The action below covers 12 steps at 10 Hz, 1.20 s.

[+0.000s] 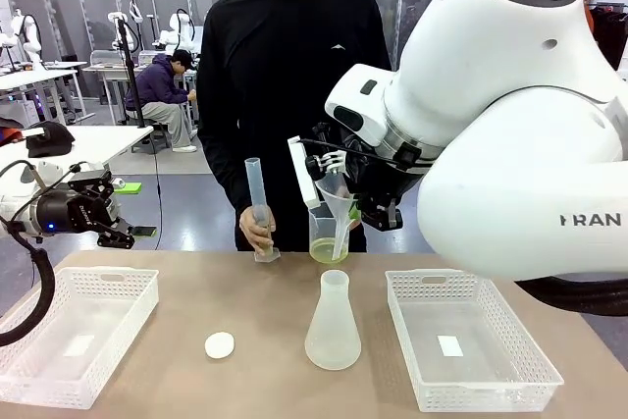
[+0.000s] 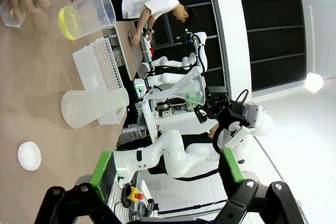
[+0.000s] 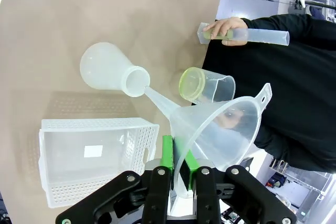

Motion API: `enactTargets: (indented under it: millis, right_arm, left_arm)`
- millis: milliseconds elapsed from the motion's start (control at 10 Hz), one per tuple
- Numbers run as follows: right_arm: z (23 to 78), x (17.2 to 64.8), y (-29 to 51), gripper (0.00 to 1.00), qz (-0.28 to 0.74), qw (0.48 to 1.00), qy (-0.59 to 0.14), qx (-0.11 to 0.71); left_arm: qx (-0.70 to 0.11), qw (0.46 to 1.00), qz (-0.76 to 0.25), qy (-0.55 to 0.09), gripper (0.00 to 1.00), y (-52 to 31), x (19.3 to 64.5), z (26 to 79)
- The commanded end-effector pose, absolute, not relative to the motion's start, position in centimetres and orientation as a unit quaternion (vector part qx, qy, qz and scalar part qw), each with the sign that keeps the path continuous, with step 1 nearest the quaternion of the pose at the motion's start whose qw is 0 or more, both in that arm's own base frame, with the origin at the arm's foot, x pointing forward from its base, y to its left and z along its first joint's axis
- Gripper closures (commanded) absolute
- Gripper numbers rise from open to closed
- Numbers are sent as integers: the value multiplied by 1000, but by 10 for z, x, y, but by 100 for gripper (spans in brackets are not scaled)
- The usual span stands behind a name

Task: Prepare the solutions needed for the experiment.
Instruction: Pick up the Plastic Funnel and insert it into the Big flask.

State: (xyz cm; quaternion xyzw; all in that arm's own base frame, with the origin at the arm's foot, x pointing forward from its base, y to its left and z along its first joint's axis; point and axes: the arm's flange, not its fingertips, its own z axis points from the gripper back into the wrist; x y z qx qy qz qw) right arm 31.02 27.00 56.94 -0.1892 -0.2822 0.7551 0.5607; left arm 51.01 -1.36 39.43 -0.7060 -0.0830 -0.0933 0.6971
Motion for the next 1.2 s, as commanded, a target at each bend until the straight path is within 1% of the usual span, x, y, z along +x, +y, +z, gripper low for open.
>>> enactTargets:
  millis: [0, 300, 600, 1100]
  right_arm:
    - [563, 312, 270, 94, 752, 565, -285, -186]
    - [549, 313, 270, 94, 745, 572, -281, -197]
    - [535, 319, 270, 94, 742, 582, -274, -187]
    - [519, 322, 271, 94, 748, 582, -272, -167]
  left_arm:
    - [-709, 694, -96, -82, 0, -14, 509, 396]
    - [-709, 694, -96, -82, 0, -14, 509, 396]
    - [-709, 694, -96, -82, 0, -14, 509, 396]
    - [-709, 694, -96, -82, 0, -14, 509, 396]
